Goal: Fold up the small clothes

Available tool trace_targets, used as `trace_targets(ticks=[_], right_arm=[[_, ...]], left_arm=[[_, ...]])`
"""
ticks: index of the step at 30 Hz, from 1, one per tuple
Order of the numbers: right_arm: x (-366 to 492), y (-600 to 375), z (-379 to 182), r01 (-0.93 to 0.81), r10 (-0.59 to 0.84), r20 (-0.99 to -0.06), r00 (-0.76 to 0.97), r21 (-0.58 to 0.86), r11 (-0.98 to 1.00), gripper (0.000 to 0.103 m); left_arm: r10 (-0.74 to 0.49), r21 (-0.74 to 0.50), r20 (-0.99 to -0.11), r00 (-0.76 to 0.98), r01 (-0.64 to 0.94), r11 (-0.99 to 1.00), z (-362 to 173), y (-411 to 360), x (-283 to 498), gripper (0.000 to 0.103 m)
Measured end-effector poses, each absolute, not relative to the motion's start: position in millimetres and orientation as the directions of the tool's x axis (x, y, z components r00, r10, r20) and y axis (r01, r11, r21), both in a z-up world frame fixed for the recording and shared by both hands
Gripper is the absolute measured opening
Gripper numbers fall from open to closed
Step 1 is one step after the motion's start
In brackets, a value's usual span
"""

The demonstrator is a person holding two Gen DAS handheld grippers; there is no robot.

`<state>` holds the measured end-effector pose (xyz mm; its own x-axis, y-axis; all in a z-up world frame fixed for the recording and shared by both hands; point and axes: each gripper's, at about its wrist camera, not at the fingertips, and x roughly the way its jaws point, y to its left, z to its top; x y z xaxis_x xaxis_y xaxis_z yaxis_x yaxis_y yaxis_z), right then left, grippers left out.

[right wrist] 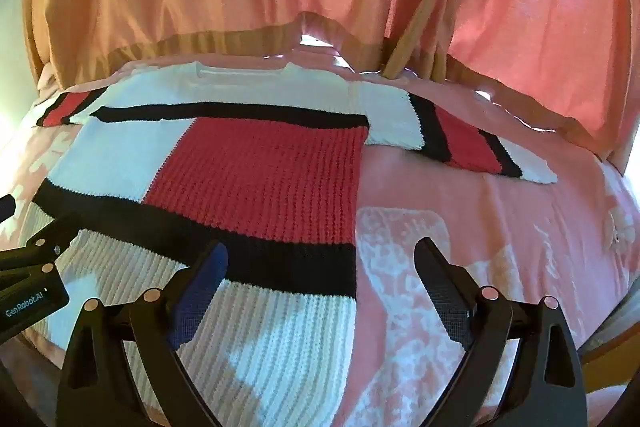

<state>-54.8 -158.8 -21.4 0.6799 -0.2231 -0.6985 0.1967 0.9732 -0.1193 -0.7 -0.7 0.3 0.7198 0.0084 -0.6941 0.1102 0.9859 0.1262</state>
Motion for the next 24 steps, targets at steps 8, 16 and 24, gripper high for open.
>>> trace_targets(ticks=[8,16,24], right_arm=[[-60.9,-156.6,-15.2,0.18,-0.215,-0.7,0.681,-0.125,0.976,0.093],[-66.8,-155.5,-17.7,0.21,-0.244,-0.705,0.666,-0.137,0.968,0.093],[-67.2,-150.9,-15.1,0.213,-0.253,-0.694,0.675,-0.144,0.966,0.093]], left_arm=[[0.018,0.118,-0.709,0.705,0.094,0.989,-1.2,6.0,-4.2,0.098],[0.035,0.136,-0.717,0.696,0.09,0.987,-10.4,1.5,-6.1,0.098],[0.024,0.137,-0.723,0.691,0.11,0.984,-15.5,1.8,-5.0,0.098]])
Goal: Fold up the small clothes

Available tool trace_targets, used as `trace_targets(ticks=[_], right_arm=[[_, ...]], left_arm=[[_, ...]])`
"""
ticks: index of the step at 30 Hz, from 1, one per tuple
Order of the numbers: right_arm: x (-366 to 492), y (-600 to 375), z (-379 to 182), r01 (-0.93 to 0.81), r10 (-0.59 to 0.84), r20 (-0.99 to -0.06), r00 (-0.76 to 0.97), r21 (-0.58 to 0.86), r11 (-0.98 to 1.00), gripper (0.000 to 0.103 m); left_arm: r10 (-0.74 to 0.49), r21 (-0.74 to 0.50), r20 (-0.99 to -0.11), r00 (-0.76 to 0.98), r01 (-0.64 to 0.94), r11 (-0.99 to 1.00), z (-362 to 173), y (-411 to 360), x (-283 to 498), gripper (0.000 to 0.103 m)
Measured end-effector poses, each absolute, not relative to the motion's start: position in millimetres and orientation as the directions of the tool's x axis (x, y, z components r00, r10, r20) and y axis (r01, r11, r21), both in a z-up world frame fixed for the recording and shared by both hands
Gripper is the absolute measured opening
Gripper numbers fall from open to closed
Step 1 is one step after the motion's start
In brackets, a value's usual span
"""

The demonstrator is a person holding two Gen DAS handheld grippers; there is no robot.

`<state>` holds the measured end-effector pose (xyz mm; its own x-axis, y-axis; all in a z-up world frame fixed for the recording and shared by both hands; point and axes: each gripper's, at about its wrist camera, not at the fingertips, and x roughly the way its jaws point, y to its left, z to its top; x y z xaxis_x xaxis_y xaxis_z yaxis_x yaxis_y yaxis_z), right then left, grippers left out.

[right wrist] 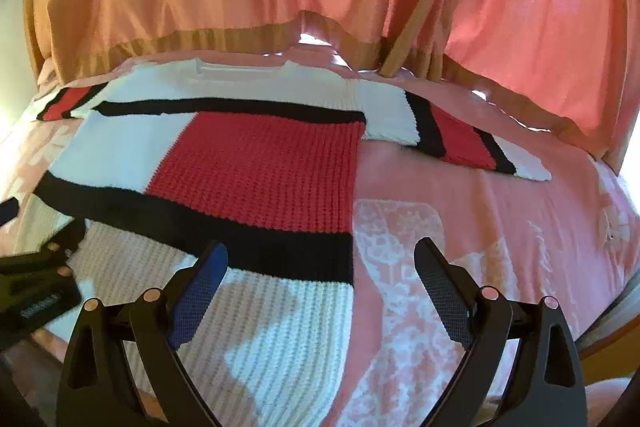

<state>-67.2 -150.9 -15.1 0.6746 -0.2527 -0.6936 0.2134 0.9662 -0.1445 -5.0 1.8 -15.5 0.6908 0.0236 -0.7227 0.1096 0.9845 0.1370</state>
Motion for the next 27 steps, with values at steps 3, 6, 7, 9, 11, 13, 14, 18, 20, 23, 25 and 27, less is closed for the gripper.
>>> trace_targets(ticks=[3,6,7,9,11,13,14,18,20,23,25,27], right_arm=[[-65.7,-150.9,-18.6,0.234,-0.277,-0.701,0.657,-0.16,0.959,0.093],[-64.2,-148.8,-19.8,0.25,-0.275,-0.711,0.647,-0.144,0.958,0.093],[-62.8,-145.5,-19.7,0.247,-0.282,-0.715,0.639,-0.156,0.956,0.093],[-64.0,-141.0,-19.9,0.242,-0.284,-0.707,0.648,-0.162,0.957,0.093],[-64.8,-136.7,-23.0,0.231,-0.282,-0.709,0.646,-0.17,0.958,0.093],[-65.2,-136.7,-28.4,0.227,-0.241,-0.728,0.642,-0.119,0.966,0.093],[-64.0,-136.0,-31.1,0.223,-0.226,-0.738,0.636,-0.105,0.969,0.093],[-64.8,-128.2,-35.5,0.178,-0.19,-0.748,0.636,-0.097,0.979,0.093],[-67.3,-127.4,-34.7,0.17,-0.185,-0.742,0.645,-0.097,0.981,0.093],[-68.5,-129.9,-37.2,0.176,-0.185,-0.745,0.641,-0.091,0.98,0.093],[-68.7,-132.0,-39.0,0.182,-0.173,-0.762,0.624,-0.073,0.981,0.093],[-69.4,-132.2,-37.9,0.181,-0.158,-0.768,0.62,-0.056,0.982,0.093]], left_arm=[[0.016,0.137,-0.724,0.69,0.121,0.983,-18.9,1.0,-4.4,0.098],[0.044,0.18,-0.711,0.702,0.122,0.976,-23.0,-1.7,-0.1,0.098],[0.043,0.182,-0.715,0.698,0.126,0.975,-24.2,-1.4,1.1,0.098],[0.029,0.163,-0.724,0.689,0.131,0.978,-24.2,-1.4,3.5,0.098],[0.029,0.169,-0.722,0.691,0.135,0.976,-22.8,-3.6,2.9,0.098],[0.037,0.18,-0.711,0.702,0.13,0.975,-21.7,-4.6,-0.7,0.098],[0.046,0.185,-0.706,0.706,0.122,0.975,-21.5,-4.7,-3.8,0.098],[0.066,0.183,-0.697,0.714,0.088,0.979,-19.6,-2.5,-9.7,0.098],[0.084,0.193,-0.689,0.72,0.071,0.979,-20.3,0.8,-11.2,0.098],[0.098,0.2,-0.694,0.714,0.061,0.978,-22.9,8.5,-12.1,0.098],[0.107,0.213,-0.686,0.72,0.058,0.975,-23.6,13.6,-13.8,0.098],[0.115,0.218,-0.685,0.719,0.051,0.975,-23.9,18.9,-13.9,0.098]])
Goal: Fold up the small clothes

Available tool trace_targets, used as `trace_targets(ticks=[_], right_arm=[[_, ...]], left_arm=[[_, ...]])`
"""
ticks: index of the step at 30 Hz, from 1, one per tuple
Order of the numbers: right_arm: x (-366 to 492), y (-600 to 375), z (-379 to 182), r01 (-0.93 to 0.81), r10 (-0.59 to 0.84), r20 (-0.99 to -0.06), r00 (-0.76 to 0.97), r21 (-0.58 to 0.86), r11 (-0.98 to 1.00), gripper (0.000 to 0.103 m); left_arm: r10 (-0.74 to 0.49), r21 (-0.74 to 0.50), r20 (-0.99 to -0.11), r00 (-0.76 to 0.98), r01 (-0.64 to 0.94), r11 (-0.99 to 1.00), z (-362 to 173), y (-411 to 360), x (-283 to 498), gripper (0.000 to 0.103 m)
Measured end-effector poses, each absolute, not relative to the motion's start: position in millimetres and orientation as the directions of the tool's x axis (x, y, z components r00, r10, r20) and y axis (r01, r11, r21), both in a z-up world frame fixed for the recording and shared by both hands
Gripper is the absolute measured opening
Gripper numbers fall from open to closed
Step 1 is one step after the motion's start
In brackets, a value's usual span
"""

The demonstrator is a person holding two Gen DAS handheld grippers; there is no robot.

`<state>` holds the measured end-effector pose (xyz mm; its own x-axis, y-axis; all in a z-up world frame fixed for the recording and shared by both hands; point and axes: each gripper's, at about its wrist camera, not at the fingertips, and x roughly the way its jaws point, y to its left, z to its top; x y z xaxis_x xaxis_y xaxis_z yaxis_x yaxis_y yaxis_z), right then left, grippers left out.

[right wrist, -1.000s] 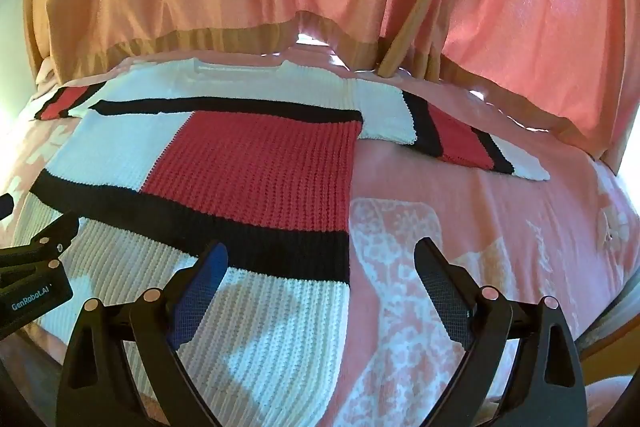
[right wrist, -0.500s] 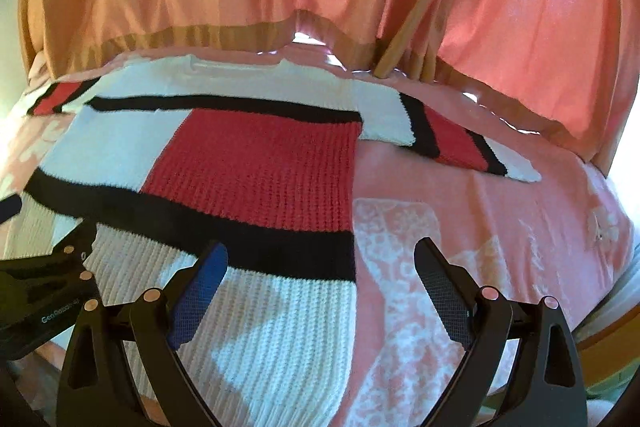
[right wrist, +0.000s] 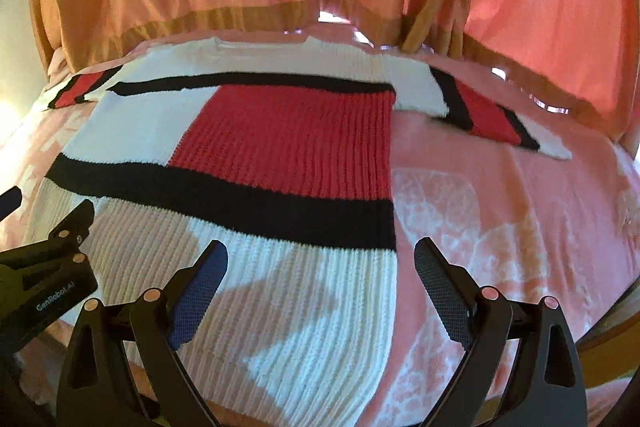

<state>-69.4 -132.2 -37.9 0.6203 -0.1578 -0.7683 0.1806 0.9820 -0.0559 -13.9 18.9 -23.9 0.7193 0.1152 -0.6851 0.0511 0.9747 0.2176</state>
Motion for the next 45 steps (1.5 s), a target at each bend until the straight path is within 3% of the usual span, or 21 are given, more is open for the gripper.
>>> trace_targets(ticks=[4,7,45], right_arm=[[-67.9,-125.4,-36.8,0.172,-0.196,-0.741,0.642,-0.11,0.979,0.093],[-64.5,-128.2,-41.3,0.18,-0.137,-0.775,0.617,-0.031,0.983,0.093],[-74.4,-128.8,-39.7,0.212,-0.192,-0.762,0.618,-0.074,0.974,0.093]], left_arm=[[0.115,0.201,-0.69,0.714,0.036,0.979,-27.7,25.7,-11.1,0.098],[0.109,0.194,-0.706,0.7,0.044,0.98,-32.6,24.9,-9.6,0.098],[0.07,0.166,-0.707,0.704,0.07,0.984,-24.7,11.7,-12.9,0.098]])
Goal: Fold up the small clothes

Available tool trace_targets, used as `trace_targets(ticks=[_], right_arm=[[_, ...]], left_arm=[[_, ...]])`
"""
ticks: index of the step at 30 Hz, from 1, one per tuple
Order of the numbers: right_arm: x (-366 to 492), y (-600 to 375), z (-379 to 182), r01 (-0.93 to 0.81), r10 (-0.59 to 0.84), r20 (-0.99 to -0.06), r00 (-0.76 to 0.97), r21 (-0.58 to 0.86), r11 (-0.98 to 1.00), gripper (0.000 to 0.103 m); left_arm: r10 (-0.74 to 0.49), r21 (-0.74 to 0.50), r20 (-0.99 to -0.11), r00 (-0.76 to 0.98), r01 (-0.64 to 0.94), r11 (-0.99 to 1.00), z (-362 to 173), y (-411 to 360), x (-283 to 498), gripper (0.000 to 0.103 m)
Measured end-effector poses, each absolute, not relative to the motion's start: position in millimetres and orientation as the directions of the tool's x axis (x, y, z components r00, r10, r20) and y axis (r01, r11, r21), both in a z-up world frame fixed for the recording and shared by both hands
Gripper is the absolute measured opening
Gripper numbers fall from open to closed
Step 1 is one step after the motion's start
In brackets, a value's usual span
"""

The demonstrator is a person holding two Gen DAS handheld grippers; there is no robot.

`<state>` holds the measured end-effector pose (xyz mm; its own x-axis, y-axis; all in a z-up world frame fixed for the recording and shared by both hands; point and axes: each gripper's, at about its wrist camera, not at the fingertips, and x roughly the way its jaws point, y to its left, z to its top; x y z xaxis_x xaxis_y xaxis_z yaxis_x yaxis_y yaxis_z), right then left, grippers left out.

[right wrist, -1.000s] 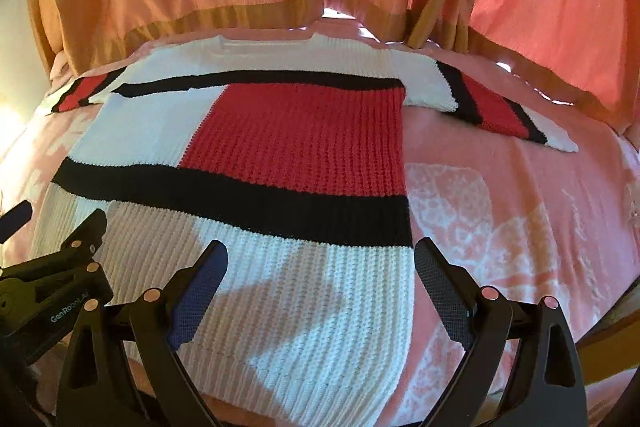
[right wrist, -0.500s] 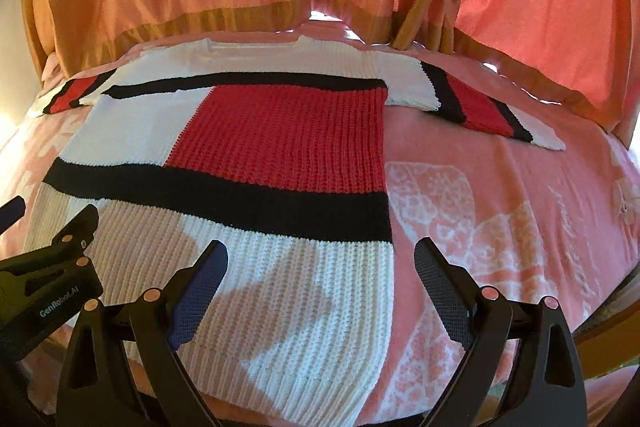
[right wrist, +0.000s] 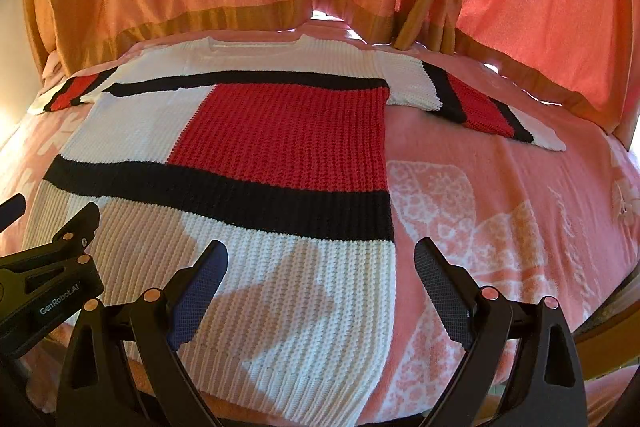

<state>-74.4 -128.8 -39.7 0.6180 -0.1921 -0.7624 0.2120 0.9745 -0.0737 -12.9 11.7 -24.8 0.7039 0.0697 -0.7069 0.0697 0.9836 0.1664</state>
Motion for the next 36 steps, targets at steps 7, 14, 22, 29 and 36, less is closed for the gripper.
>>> trace_targets(ticks=[7,14,22,29,36], right_arm=[[-74.3,-129.1,-39.8,0.211,-0.192,-0.763,0.618,-0.074,0.975,0.093],[-74.3,-128.8,-39.9,0.211,-0.193,-0.763,0.617,-0.075,0.975,0.093],[-50.4,-174.6,-3.2,0.234,-0.195,-0.731,0.654,-0.05,0.971,0.093],[37.1,-360.6,24.1,0.442,-0.244,-0.772,0.587,0.053,0.896,0.092],[70.3,-545.9,-57.2,0.758,-0.369,-0.844,0.39,0.066,0.649,0.071]], left_arm=[[0.071,0.169,-0.706,0.705,0.069,0.983,-25.2,12.4,-13.3,0.098],[0.07,0.167,-0.709,0.702,0.07,0.984,-26.1,14.3,-13.6,0.098],[0.009,0.122,-0.721,0.692,0.114,0.986,6.7,19.1,5.1,0.098],[-0.019,0.175,-0.644,0.765,0.172,0.969,69.5,11.1,77.4,0.098],[-0.039,0.103,-0.644,0.764,0.137,0.985,59.0,10.5,124.0,0.098]])
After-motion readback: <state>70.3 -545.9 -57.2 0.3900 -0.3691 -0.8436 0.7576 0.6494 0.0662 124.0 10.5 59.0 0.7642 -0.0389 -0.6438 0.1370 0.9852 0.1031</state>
